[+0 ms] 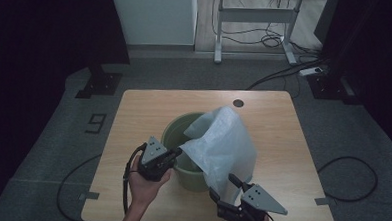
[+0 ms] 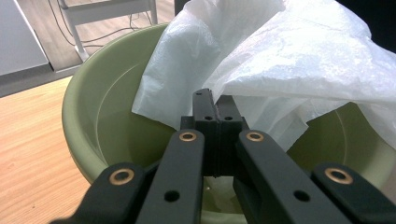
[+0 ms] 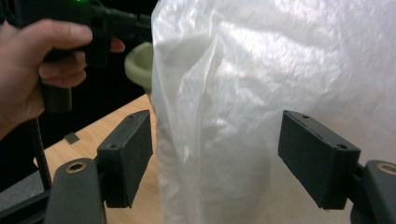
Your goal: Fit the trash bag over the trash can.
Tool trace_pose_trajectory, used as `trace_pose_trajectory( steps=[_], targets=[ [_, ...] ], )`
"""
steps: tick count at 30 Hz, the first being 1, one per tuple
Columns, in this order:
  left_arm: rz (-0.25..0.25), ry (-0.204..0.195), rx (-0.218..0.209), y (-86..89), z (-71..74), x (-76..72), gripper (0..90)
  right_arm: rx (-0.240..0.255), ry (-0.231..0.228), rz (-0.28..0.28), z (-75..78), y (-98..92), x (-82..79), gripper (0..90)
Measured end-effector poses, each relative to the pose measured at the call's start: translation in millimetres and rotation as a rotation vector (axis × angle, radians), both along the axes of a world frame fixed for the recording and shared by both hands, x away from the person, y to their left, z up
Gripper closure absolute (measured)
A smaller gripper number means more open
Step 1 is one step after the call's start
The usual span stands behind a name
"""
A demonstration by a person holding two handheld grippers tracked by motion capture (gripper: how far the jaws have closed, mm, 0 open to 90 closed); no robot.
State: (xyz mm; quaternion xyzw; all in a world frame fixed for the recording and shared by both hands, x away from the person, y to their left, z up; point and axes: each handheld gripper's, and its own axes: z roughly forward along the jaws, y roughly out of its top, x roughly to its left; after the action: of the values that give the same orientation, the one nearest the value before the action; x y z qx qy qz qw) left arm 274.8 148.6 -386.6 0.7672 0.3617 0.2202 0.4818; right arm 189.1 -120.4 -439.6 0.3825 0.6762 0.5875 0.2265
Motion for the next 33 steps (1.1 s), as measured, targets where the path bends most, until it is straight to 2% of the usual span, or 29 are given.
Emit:
trace_pose_trajectory(
  steps=[5, 8, 9, 10, 12, 13, 14, 17, 19, 22, 25, 30, 33],
  targets=[
    [-0.001, 0.007, 0.000, -0.1, -1.3, 0.8, 90.0, -0.018, 0.008, -0.021, -7.3, 3.4, -1.5, 25.4],
    [-0.001, 0.011, -0.003, 0.0, -1.3, 1.4, 90.0, -0.041, 0.010, -0.040, -9.9, 5.8, -1.7, 28.3],
    [-0.001, 0.010, -0.004, 0.1, -1.0, 1.4, 90.0, -0.061, 0.016, -0.064, -11.7, 6.9, -1.1, 34.3],
    [-0.001, 0.010, -0.004, 0.1, -1.0, 1.4, 90.0, -0.061, 0.016, -0.064, -11.7, 6.9, -1.1, 34.3],
    [-0.002, 0.009, -0.005, 0.6, -0.3, 0.9, 90.0, -0.087, 0.027, -0.098, -14.0, 6.5, -0.2, 46.7],
    [-0.003, 0.005, -0.005, 1.1, 0.4, 0.0, 90.0, -0.106, 0.028, -0.134, -14.7, 4.8, 0.7, 55.3],
    [-0.003, 0.005, -0.005, 1.1, 0.4, 0.0, 90.0, -0.106, 0.028, -0.134, -14.7, 4.8, 0.7, 55.3],
    [-0.007, 0.003, -0.004, 2.4, 1.1, -1.6, 90.0, -0.126, 0.029, -0.175, -14.2, -5.0, 4.0, 68.8],
    [-0.011, 0.003, -0.003, 2.5, 1.2, -2.1, 90.0, -0.127, 0.025, -0.191, -12.9, -8.3, 4.8, 72.1],
    [-0.021, -0.001, 0.002, 1.3, 2.2, -3.8, 90.0, -0.126, -0.004, -0.215, -4.7, -18.1, 7.4, 79.5],
    [-0.029, -0.008, 0.006, -0.2, 4.1, -5.9, 90.0, -0.102, -0.029, -0.225, 9.5, -28.1, 14.1, 85.1],
    [-0.034, -0.019, 0.010, 0.4, 7.7, -8.7, 90.0, -0.092, -0.102, -0.234, 42.0, -34.9, 29.4, 86.8],
    [-0.033, -0.023, 0.011, 1.9, 9.0, -9.3, 90.0, -0.073, -0.145, -0.214, 62.4, -33.9, 41.3, 87.4]
  ],
)
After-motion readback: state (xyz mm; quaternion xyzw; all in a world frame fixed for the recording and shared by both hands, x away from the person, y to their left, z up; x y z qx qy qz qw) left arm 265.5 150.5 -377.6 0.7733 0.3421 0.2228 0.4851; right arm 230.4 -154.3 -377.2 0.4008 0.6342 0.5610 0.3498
